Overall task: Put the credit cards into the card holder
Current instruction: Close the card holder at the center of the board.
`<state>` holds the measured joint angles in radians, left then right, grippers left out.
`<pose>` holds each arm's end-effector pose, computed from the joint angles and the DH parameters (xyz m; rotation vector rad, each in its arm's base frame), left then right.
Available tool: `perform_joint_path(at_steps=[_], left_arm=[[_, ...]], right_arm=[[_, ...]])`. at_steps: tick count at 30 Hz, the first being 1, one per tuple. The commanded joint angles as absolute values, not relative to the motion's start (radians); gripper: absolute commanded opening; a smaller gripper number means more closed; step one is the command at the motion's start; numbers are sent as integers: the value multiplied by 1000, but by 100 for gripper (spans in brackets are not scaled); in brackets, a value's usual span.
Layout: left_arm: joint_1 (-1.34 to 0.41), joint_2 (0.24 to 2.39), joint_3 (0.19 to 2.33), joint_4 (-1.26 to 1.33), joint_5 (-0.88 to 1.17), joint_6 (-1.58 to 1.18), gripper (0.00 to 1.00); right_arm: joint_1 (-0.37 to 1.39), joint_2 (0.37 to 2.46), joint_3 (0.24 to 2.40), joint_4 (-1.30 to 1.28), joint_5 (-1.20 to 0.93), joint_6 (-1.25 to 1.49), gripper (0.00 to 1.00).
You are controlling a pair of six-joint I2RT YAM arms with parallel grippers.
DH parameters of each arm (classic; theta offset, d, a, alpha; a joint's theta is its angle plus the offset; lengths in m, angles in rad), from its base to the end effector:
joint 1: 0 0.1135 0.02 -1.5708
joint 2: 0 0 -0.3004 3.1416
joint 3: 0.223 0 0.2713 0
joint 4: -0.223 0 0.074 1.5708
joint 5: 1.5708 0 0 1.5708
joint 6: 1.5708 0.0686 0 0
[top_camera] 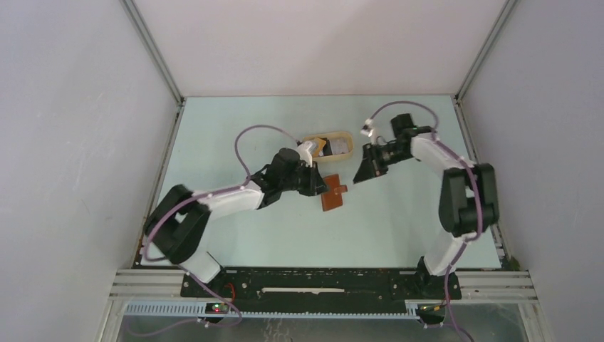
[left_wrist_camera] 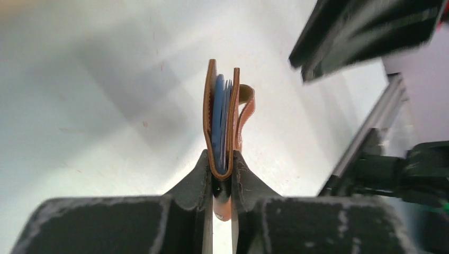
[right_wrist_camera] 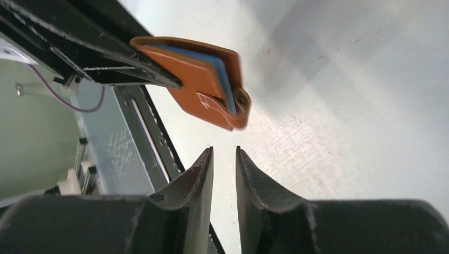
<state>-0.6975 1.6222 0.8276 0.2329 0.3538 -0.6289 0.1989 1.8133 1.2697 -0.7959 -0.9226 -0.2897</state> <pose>0.2765 -0.2627 0.1930 0.3072 2.3012 -1.1109 0.3579 0.1279 0.2073 -0.7728 2.4811 1.2745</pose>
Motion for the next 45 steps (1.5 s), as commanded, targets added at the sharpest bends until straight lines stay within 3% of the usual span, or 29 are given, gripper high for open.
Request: perform_joint_path(at_steps=[1,9,15,23,38,41,45], left_arm=[[-814,1424,934,11,65,-102,5],[-1087,1451,905,-4,-401,580,0],[-1150,1629,928,153,-655,703,0],[-1243,1774,932,185,-741,712,0],[-1287,1669,860,-29,-481,381,59],[-1283,1615,854,-34,-484,338,67],[-1269,1528,869,-53,-449,274,70]], right_arm=[[65,1665,1245,-806,-1117,-412,31],[-44,1667,1229,-778,-1125,-381,30],[-43,1687,1229,-770,-1103,-368,30],[-44,1704,1229,-767,-1097,-367,31],[-14,1726,1229,-765,-1078,-369,31],[-3,1718,1229,-771,-1075,-378,31],[30,1699,1229,-773,-1067,-394,31]])
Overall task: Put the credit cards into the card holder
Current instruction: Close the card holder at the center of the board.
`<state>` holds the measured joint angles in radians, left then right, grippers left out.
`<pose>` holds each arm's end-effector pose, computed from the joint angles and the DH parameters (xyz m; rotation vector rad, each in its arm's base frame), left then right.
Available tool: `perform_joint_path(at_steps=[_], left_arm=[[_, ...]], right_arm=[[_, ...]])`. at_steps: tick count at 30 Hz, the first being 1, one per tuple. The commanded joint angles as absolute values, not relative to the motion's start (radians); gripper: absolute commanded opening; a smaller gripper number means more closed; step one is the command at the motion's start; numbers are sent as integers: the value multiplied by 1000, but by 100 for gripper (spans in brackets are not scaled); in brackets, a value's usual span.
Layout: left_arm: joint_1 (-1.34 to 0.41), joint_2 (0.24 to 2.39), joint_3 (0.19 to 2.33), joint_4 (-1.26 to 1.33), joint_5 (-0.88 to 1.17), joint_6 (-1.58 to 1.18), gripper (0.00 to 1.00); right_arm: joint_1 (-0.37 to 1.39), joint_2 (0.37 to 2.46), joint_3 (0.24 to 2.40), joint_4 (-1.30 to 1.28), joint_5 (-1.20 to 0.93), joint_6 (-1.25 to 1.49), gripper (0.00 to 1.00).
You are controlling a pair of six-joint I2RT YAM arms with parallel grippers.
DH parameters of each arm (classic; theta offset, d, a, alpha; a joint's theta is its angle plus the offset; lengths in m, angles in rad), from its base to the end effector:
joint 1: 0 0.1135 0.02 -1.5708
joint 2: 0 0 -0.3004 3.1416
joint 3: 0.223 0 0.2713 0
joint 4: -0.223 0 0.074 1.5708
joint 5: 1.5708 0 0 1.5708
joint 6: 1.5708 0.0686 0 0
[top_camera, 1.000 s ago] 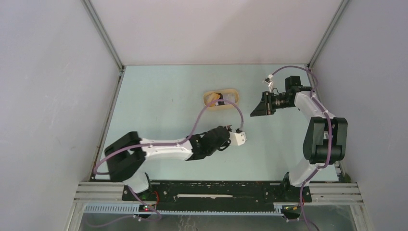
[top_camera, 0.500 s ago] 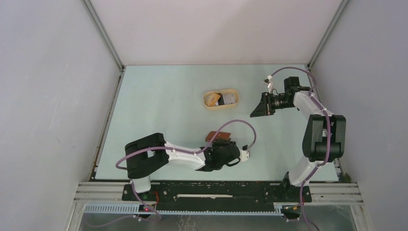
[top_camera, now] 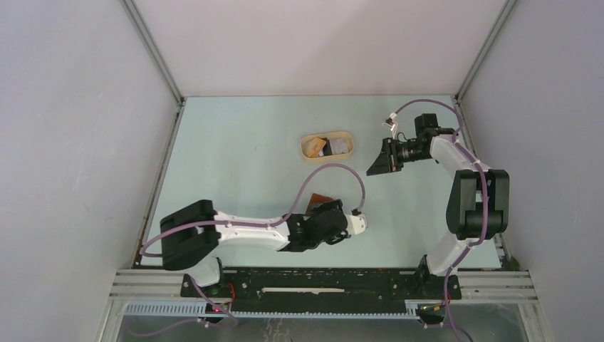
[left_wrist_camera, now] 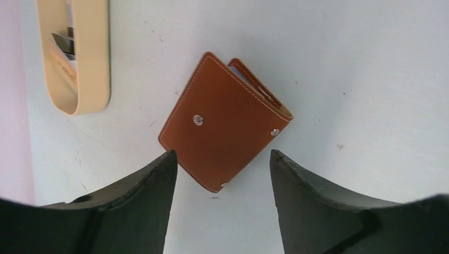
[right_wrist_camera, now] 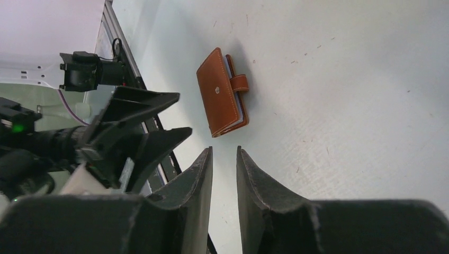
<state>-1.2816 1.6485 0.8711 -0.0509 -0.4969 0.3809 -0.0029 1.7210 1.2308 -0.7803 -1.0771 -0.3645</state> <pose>0.1354 -0.3403 0.1712 1.5245 1.6939 0.1337 0.3583 0.0594 0.2371 -0.6312 2.2725 1.3148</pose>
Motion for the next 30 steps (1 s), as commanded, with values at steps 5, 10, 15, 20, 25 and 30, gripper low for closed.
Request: perform_joint_path(at_steps=[5,10,15,20,25,30], left_arm=[[-1213,1372,850,-44,-404,95,73],[-1031,1234,791,-10,-258,-245,75],[-848,1263,711,183,54,-481,58],[-830,1439,786,187,172,-512,41],[-826,1628,844,130,207,-552,26],[-817,1681,852,76,182,-565,22]], right_arm=[[62,1677,1229,-782,-1055,-429,32],[137,1616,1228,-782,-1013,-507,34],[263,1595,1197,-650,-861,-420,37],[341,1733,1212,-634,-768,-305,30],[392,1851,1246,-677,-734,-279,28],[436,1923,1259,-696,-695,-265,28]])
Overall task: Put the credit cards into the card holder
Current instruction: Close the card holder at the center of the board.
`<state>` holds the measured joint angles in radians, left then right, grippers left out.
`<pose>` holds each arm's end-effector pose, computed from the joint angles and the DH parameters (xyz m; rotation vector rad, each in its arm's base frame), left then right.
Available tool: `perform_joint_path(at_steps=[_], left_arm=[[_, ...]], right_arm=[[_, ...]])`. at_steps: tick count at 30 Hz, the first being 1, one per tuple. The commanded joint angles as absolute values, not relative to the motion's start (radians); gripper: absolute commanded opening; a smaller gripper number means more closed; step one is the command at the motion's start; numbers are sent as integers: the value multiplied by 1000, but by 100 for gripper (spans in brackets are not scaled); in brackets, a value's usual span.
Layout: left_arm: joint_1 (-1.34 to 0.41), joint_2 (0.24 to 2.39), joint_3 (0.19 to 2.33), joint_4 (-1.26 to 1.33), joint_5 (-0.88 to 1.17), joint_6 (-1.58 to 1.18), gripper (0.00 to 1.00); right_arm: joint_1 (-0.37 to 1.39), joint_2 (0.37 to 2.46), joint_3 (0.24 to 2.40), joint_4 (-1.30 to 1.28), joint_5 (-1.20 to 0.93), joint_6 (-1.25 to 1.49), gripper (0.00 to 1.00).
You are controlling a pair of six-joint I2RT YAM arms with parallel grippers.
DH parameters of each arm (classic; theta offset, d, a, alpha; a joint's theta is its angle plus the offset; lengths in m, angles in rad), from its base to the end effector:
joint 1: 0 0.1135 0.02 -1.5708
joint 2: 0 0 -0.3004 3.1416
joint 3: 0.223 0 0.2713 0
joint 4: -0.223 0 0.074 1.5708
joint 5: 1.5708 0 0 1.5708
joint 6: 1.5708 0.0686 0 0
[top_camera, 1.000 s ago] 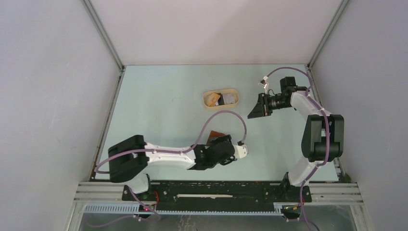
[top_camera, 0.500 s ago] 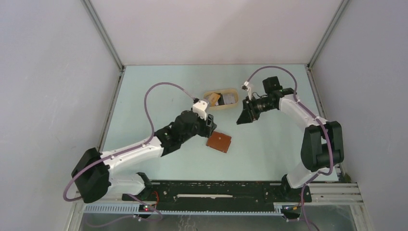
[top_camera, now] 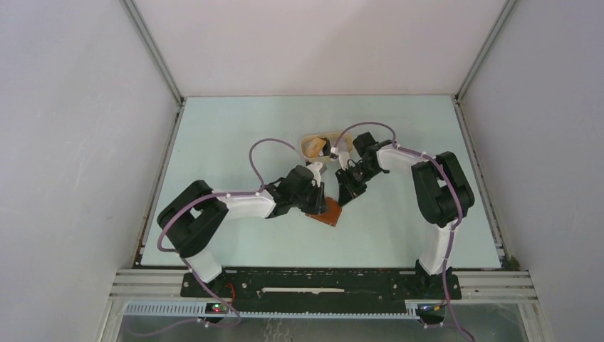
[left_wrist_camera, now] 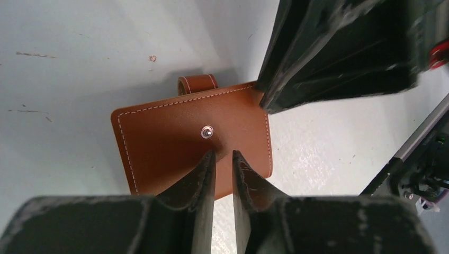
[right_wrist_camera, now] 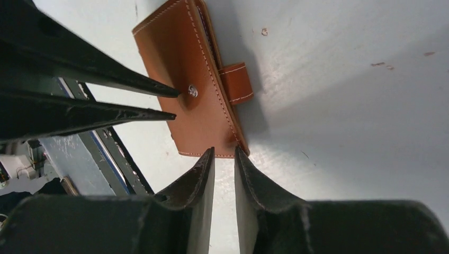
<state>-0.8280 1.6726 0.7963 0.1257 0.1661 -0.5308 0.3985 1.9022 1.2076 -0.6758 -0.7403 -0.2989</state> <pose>0.2416 -0.2799 0.1508 0.4548 2.4334 -0.8360 0.3362 0.1917 0.1521 -1.0526 2.5778 1.0922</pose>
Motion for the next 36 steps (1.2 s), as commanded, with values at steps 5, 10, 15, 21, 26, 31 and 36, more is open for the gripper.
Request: perform_joint_path(at_steps=[5,10,15,21,26,31,36], left_arm=[[-797,1652,835,75,167,-574,23],[-779,1584,809,111,137,-593,27],[-771,1611,804,121,153,-597,29],[-743,1675,771,122,195,-593,26],[-727,1708,742,120,224,-582,23],[-718,1699,733,121,232,-572,23],[-713,1678,711,145,242,-572,23]], right_arm=[[472,1989,1281,-750,-659,-276,17],[507,1996,1282,-782,-661,-287,5],[531,1974,1274,-797,-746,-306,8],[480,1941,1273,-805,-823,-336,24],[386,1854,1273,-779,-874,-420,35],[369,1727,1238,-740,-917,-693,42],[428,1705,1217,-839,-873,-1290,58]])
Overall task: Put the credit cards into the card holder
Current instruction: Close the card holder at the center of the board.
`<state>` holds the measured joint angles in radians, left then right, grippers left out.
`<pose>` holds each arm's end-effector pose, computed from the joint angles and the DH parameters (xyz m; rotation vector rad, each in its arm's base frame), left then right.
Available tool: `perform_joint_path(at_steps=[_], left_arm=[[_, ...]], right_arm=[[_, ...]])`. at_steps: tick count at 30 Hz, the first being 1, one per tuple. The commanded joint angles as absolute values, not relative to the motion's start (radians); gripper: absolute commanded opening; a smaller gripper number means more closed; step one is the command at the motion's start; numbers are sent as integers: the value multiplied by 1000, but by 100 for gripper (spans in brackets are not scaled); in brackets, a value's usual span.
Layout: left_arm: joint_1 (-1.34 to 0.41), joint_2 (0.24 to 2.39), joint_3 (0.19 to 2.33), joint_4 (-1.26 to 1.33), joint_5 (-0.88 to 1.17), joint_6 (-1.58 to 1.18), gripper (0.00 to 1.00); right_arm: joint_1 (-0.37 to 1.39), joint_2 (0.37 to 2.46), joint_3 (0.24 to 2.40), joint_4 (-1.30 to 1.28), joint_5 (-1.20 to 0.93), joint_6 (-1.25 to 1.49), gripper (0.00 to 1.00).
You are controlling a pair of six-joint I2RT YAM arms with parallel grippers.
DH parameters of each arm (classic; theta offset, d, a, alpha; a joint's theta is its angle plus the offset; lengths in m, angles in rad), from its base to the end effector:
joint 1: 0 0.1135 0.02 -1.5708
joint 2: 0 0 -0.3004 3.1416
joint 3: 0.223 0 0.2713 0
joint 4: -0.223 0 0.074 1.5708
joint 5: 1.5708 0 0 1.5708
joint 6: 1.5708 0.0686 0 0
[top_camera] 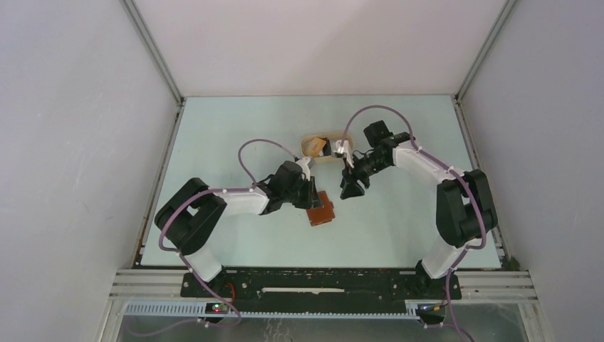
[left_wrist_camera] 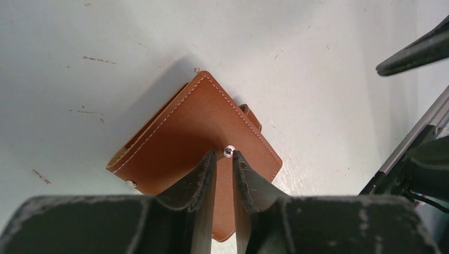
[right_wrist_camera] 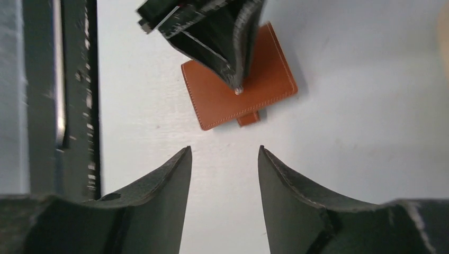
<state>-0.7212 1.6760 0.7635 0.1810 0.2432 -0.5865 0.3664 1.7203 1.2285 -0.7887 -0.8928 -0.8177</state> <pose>0.2636 -0.2537 0.1457 0.2998 2.4488 -0.9075 0.3168 0.1788 0.2264 -1.5187 1.9491 1.0692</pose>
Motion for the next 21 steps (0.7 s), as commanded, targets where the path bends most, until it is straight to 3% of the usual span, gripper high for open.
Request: perform_joint_path(at_steps=[1,6,13,21], left_arm=[[-711,1667,700,156,246,-574,23],[-707,1590,647,193,236,-586,26],[-704,1494,609,220,220,-599,35],[-693,1385,544,215,179,-639,42]], right_arm=[[448,1715,1230,-828,-806,-1286,59],[499,1784,1244,-733,-656,-1272,59],[541,1818,1243,-705,-611,-1267,60],[637,1831,1232,-700,-553,-1247,67]])
